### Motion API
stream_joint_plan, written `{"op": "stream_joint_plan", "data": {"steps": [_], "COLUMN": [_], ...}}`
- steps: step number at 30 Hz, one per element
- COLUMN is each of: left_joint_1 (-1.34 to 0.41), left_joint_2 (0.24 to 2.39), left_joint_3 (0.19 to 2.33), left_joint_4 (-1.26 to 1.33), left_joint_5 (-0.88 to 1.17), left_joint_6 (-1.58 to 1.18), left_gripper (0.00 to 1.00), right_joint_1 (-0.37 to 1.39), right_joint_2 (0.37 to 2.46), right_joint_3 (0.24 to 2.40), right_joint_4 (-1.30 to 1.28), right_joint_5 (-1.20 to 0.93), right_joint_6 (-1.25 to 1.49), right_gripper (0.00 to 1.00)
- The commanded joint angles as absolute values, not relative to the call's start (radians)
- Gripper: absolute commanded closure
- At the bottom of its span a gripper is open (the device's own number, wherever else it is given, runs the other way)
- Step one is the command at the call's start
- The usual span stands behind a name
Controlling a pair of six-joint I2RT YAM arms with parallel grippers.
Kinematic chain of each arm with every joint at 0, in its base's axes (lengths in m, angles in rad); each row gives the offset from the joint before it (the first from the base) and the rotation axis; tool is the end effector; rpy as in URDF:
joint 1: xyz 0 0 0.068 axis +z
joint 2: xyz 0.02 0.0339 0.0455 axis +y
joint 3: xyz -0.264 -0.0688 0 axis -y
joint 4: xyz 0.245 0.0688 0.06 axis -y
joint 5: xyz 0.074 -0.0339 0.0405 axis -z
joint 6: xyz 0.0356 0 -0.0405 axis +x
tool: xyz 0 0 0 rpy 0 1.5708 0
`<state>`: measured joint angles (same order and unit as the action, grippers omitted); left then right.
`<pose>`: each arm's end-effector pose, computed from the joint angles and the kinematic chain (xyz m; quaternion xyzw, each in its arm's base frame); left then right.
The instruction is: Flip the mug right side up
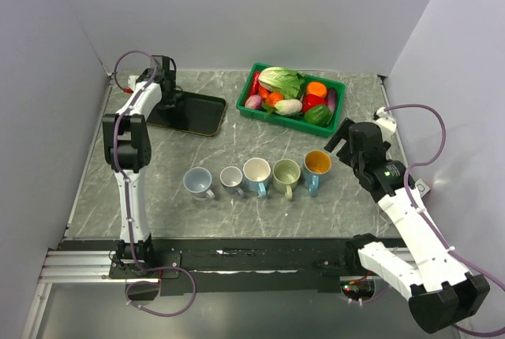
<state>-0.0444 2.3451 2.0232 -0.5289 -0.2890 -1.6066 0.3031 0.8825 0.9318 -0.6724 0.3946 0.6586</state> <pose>0.5272 -0.0133 0.2004 -0.6881 0.6220 -0.1648 0.3355 0.1767 0.0409 0.3270 0.2423 0.8430 0.0523 0.4774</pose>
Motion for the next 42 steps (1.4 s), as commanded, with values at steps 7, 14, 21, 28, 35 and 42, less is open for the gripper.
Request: {"op": "stream_joint_plan", "data": {"steps": [7,14,21,28,35,42], "left_joint_1": [-0.041,-0.041,-0.041,-0.041,-0.040,-0.029], "left_joint_2": [2.243,2.191,2.103,2.108,2.149,2.166], "left_joint_3": [1.901,1.864,1.738,1.778,1.896,1.891], "left_joint_4": [-0.592,-0.678,-0.653,-0.667,-0.684,-0.673], "left_joint_5": [-0.276,-0.333,-0.373,-0.413,-0.480,-0.454], "left_joint_6": [-1.497,-1.437,-1.396,-1.338,-1.164,-1.114], "left_gripper": [0.24,0.24,0.28,0.33,0.35,0.46], "right_joint_1": [0.293,0.293,0.291,0.291,0.291,0.291], "right_joint_2": [0.873,0.839,0.819,0.824,0.825,0.851], "right_joint_3": [0.951,0.908,0.888,0.888,0.881,0.890], "right_joint_4": [-0.638,-0.640,-0.640,-0.637,-0.629,-0.617], "right_joint_5": [0.373,0.356,0.345,0.334,0.333,0.327], "right_joint_6": [0.703,0.732,0.742,0.735,0.735,0.729], "right_gripper": [0.04,0.05,0.05,0.05,0.06,0.06]}}
